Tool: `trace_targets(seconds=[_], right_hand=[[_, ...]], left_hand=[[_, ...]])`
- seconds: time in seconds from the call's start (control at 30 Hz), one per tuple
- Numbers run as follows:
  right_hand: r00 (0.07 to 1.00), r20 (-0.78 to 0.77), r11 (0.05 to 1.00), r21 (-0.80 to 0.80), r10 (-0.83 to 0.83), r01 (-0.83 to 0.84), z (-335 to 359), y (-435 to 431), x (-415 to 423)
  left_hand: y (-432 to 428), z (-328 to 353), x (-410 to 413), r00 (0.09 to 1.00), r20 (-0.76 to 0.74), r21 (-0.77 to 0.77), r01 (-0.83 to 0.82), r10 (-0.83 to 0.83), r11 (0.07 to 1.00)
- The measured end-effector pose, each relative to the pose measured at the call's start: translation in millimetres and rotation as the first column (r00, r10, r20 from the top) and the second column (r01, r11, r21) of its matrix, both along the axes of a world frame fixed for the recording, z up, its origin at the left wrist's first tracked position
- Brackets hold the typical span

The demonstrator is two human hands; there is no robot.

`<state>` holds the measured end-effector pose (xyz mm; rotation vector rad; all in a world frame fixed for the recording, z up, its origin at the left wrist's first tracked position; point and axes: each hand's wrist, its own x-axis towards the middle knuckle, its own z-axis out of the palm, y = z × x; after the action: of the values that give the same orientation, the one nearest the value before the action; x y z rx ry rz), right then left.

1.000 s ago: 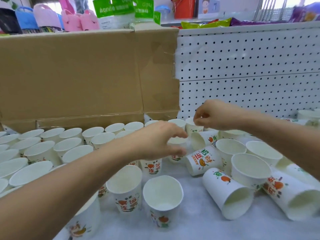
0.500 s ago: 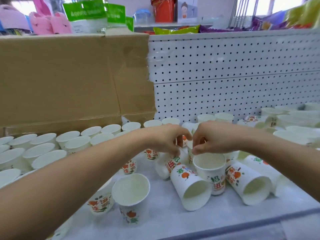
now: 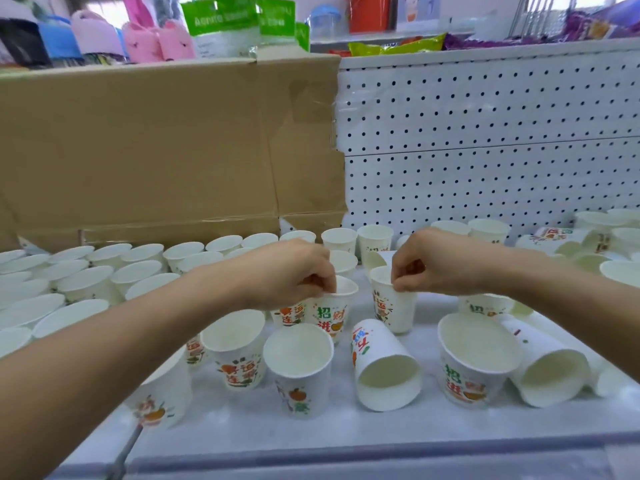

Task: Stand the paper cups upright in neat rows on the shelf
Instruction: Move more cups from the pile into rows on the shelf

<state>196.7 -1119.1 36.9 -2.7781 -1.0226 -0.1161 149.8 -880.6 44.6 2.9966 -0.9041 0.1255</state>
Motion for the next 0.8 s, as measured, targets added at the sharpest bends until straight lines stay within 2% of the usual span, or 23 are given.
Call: trace_targets(seconds=[0.4, 0.57, 0.67, 0.73, 0.8], right_hand=[[0.999, 0.002, 0.996, -0.083, 0.034, -0.034, -1, 1, -5], [0.999, 0.037, 0.988, -0.152, 0.013, -0.008, 1, -4, -1], [0.997, 0.080, 0.992, -0.125, 0.001, 0.009, 3, -8, -3], [0.993, 0.107, 0.998, 0.010, 0.054, -0.055, 3, -10, -14], [0.986, 0.033, 0.974, 0.155, 0.162, -0.165, 3, -9, -33]], left_hand=[[3, -4, -10, 0.993, 0.109, 0.152, -0.068, 0.051, 0.986], [5, -5, -12, 0.990, 0.117, 0.149, -0.102, 0.085, 0.984], [9, 1, -21, 0.983, 0.133, 0.001, -0.130, 0.128, 0.992], [13, 2, -39, 0.979, 0.134, -0.253, -0.116, 0.154, 0.960], [15, -2, -63, 0.983, 0.093, -0.451, -0.099, 0.156, 0.887]])
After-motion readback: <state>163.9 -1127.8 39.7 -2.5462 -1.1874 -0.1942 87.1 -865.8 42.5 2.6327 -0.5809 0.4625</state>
